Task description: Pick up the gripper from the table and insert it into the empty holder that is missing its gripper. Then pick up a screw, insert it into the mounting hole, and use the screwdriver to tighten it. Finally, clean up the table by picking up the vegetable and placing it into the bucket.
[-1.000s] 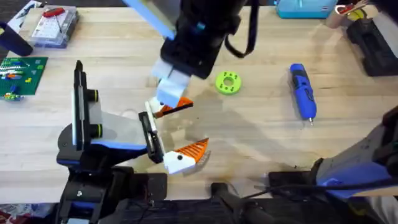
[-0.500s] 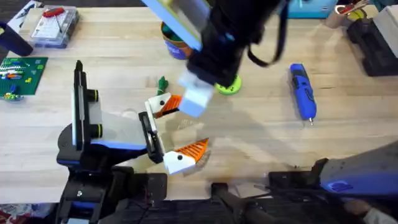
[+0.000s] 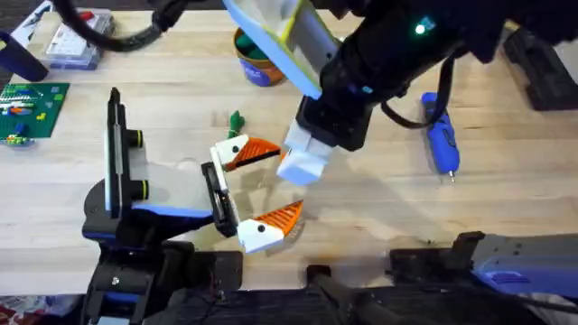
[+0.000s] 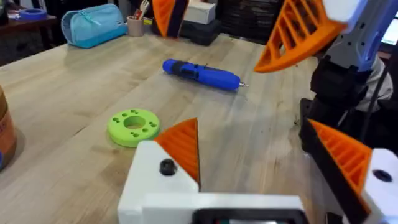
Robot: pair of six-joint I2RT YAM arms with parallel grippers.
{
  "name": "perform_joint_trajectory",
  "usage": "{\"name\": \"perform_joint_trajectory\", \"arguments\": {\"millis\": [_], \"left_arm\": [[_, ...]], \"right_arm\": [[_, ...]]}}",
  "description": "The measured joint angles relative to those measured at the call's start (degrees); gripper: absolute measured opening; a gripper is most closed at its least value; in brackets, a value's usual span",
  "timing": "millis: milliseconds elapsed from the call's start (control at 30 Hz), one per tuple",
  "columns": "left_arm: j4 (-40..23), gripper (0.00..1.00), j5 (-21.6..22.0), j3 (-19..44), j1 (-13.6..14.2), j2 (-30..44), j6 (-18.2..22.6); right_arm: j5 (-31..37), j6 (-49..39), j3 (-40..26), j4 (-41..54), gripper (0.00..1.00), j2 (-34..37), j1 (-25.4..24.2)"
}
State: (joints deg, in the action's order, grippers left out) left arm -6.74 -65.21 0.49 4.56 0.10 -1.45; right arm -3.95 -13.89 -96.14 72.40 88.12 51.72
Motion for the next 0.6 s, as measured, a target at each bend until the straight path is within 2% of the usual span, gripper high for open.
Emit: {"name": "perform_joint_trajectory", "arguments": {"millis": [367, 567, 600], "left_arm": [[0.0, 0.986, 0.0, 0.0, 0.0, 0.0, 0.0], [0.0, 0.988, 0.0, 0.0, 0.0, 0.0, 0.0], [0.0, 0.942, -0.04, 0.0, 0.0, 0.0, 0.02]], "right_arm": [[-0.02, 0.13, 0.0, -0.44, 0.995, 0.0, -0.37], [-0.23, 0.15, 0.04, 0.12, 0.995, 0.0, -3.88], [-0.37, 0.15, 0.04, 0.13, 0.995, 0.0, -4.61]]}}
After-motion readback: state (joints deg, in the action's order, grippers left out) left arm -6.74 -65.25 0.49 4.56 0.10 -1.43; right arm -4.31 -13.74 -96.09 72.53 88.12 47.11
